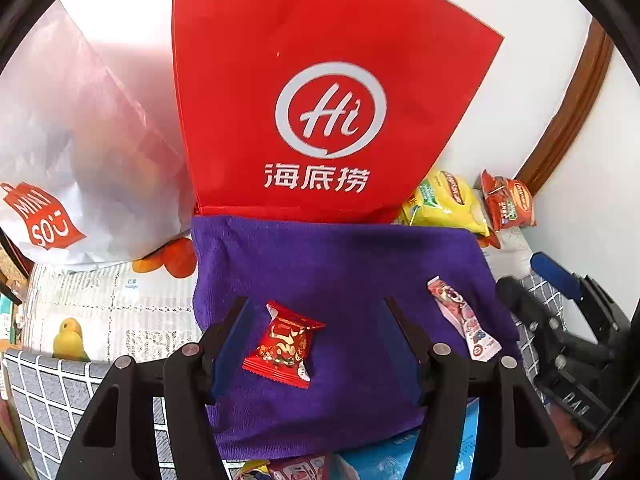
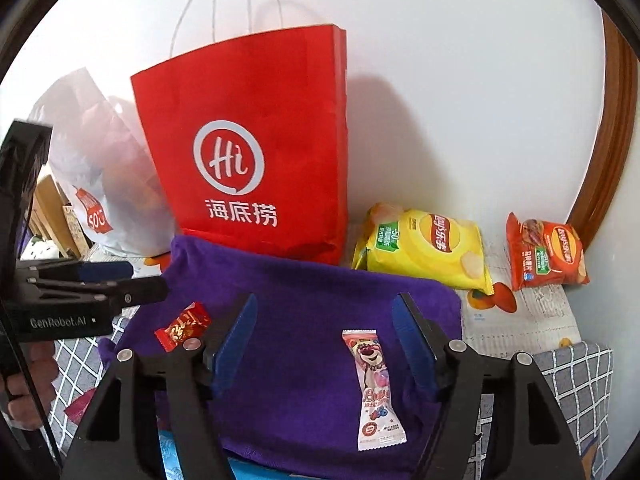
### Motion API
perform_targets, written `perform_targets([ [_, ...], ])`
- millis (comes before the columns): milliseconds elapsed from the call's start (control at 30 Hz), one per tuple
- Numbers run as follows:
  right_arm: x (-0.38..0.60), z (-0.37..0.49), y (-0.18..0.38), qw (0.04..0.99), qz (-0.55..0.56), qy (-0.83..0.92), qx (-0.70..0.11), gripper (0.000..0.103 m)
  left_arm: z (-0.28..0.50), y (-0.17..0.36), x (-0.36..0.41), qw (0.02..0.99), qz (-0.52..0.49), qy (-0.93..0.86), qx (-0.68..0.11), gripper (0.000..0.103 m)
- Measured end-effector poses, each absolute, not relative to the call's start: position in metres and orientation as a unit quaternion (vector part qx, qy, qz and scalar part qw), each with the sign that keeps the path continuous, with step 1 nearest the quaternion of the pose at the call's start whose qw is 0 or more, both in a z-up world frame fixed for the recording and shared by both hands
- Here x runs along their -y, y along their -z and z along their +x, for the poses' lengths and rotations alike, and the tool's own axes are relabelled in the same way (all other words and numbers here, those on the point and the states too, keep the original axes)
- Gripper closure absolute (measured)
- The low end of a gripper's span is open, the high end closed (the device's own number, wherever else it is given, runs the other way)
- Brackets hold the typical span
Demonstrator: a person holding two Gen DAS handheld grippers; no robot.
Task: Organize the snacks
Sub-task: 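Open both tools to drop the snacks onto the purple towel, then lower both tools back toward the remaining snacks on the bed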
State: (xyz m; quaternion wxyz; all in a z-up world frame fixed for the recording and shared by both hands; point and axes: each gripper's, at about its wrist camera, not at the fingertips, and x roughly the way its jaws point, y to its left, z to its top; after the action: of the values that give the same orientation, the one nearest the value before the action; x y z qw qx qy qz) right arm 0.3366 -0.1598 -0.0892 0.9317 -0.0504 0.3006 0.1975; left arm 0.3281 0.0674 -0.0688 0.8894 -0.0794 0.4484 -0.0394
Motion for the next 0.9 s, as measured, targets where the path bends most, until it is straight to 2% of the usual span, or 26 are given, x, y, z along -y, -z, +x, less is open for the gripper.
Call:
perform_targets([
  [267, 0.176, 0.315, 0.091, 0.916, -0.047, -0.179, -0.357, 0.033, 0.315, 0.049, -0.068, 0.897, -0.090, 0.049, -0.429, 0.041],
  [667, 0.225, 0.251, 0.097, 0.919, -0.034, -0.122, -0.373, 0.033, 0.284, 0.015, -0.059, 0.907, -0.094, 0.085, -0.403, 0.040],
  [900, 0.253, 0.218, 0.106, 0.918, -0.023, -0.100, -0.383, 0.033, 0.264, -0.005, -0.051, 0.917, -0.080, 0.093, -0.378, 0.034],
])
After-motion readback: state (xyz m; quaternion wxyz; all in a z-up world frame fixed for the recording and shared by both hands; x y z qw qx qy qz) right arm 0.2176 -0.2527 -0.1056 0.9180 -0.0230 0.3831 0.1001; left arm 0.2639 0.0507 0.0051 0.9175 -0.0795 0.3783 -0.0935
